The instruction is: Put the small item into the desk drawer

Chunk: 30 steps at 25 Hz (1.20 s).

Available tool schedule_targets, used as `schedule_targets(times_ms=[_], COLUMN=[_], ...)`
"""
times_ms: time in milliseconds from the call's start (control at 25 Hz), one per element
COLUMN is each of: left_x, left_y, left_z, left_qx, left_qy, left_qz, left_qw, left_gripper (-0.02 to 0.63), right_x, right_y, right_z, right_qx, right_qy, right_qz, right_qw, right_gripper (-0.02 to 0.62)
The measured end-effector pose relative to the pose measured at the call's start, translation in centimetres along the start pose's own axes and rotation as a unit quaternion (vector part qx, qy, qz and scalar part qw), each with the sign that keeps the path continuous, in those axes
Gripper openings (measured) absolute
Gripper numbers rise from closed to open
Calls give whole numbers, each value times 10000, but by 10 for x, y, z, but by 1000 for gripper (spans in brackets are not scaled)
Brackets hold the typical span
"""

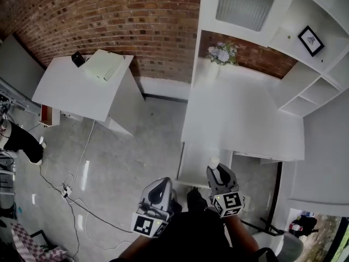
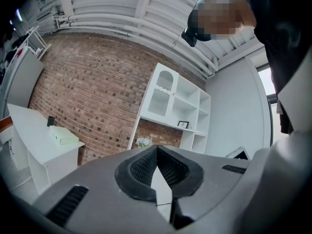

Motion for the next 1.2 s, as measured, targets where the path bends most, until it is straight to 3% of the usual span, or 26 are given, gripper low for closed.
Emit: schedule_targets(times_ms=[280, 640, 1200], left_x=[25, 44, 82], left_y=[3, 1, 12], left_z=[-10, -26, -47], left_qx=[-76, -200, -289], left_qy=[161, 408, 665], left_qz=[194, 407, 476], left_qw=[9997, 9981, 9962], left_gripper=[23, 23, 23], right_x=[41, 78, 143], right_y=[-28, -63, -111], right_z=[-30, -98, -241], right_qx=[-189, -333, -821], right_qy=[682, 1787, 3880], right_qz=[196, 372, 573], right_qw=[9973, 9826, 9162], right_gripper=[137, 137, 137])
Point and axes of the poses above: the fingertips, and each gripper's own axes: x forward along the fingers, y to its left, z out of its top, the point moved 9 cm from there along -x, backward along the fingers, and after that the axes turned 11 degrees about x, right-handed, at the moved point
